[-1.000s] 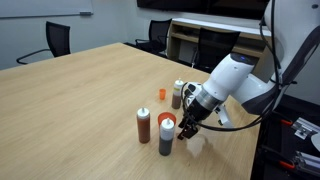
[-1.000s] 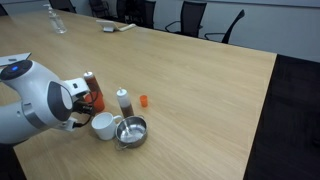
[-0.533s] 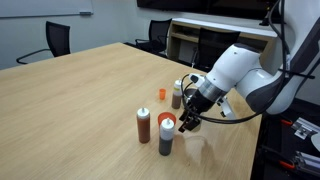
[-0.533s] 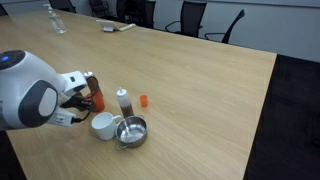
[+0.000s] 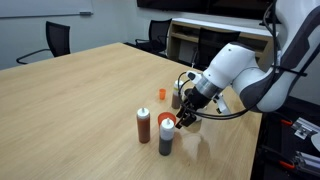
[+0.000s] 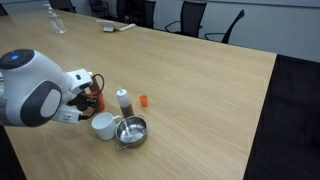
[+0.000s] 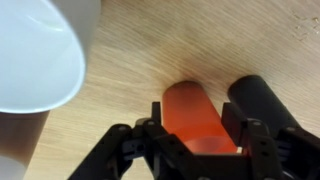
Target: Pick up the orange cup from the table, pour its contents in the silver pot and put the orange cup back on the table.
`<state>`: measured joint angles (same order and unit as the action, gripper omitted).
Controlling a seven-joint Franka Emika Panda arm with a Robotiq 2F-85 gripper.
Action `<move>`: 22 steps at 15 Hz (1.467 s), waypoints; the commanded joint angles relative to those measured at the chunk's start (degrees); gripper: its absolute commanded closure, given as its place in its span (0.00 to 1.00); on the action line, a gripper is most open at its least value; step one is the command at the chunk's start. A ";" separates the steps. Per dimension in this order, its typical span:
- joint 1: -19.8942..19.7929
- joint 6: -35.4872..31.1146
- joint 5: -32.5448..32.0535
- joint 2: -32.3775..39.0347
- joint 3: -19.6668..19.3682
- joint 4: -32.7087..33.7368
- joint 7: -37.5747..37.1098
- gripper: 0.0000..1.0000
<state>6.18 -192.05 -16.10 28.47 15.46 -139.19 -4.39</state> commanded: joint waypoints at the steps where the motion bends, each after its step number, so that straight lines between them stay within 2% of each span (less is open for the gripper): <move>1: -4.75 0.98 0.67 2.68 4.68 2.50 3.33 0.60; 2: -5.45 1.06 0.76 3.40 5.38 3.02 3.48 0.10; 3: -6.25 1.15 0.56 4.09 6.14 3.51 3.85 0.09; 4: -6.56 1.22 0.62 4.61 6.35 3.85 4.15 0.03; 10: -8.38 0.68 0.39 7.02 7.73 5.73 5.50 0.00; 14: -10.23 0.38 -0.49 9.32 10.58 7.14 6.53 0.00; 22: -10.84 0.89 -0.51 11.08 10.84 9.33 8.34 0.00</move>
<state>-2.93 -192.04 -16.21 38.49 24.86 -131.00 2.02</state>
